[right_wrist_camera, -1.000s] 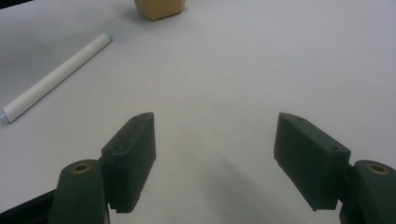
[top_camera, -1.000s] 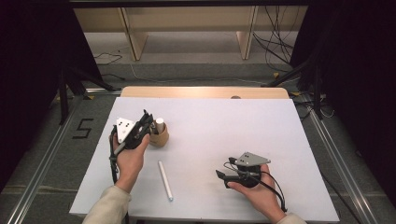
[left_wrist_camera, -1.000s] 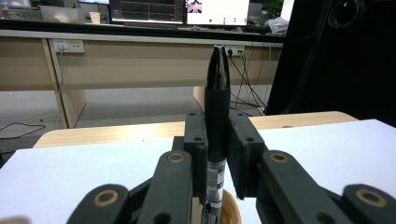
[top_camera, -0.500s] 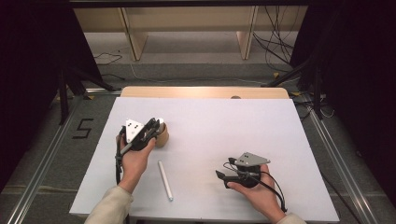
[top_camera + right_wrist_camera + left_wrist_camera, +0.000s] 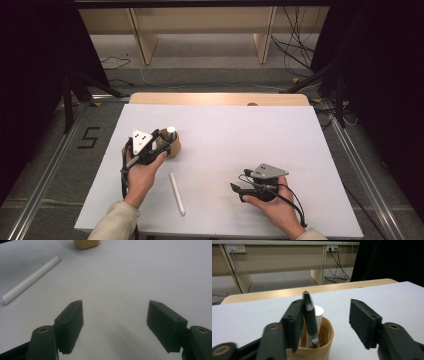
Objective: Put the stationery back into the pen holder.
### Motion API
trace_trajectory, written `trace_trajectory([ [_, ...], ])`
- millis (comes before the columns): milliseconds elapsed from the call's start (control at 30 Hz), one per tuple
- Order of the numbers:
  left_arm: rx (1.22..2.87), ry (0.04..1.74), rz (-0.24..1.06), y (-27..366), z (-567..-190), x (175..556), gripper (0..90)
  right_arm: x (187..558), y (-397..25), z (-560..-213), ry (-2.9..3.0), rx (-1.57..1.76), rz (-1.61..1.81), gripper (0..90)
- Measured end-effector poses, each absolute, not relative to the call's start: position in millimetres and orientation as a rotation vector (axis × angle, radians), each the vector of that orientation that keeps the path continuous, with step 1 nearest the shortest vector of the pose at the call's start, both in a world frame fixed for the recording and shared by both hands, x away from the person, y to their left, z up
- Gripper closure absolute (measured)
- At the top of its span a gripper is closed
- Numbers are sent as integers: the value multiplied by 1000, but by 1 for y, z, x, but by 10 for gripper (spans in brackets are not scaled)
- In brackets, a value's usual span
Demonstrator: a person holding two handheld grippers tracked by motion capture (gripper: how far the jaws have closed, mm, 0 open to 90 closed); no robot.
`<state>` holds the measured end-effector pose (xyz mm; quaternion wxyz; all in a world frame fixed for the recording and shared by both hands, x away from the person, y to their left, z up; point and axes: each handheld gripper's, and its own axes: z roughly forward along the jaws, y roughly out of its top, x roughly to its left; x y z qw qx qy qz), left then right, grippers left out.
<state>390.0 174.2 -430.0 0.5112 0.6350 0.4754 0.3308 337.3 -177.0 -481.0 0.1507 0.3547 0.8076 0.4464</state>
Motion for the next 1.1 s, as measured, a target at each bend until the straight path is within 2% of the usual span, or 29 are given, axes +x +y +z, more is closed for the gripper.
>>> trace_trajectory([
  [267, 1559, 1172, 776, 174, -429, 376, 345, 337, -177, -481, 2318, 1016, 1282, 300],
  [1100, 1600, 1170, 719, 183, -444, 340, 317, 335, -174, -482, 2312, 997, 1272, 304],
])
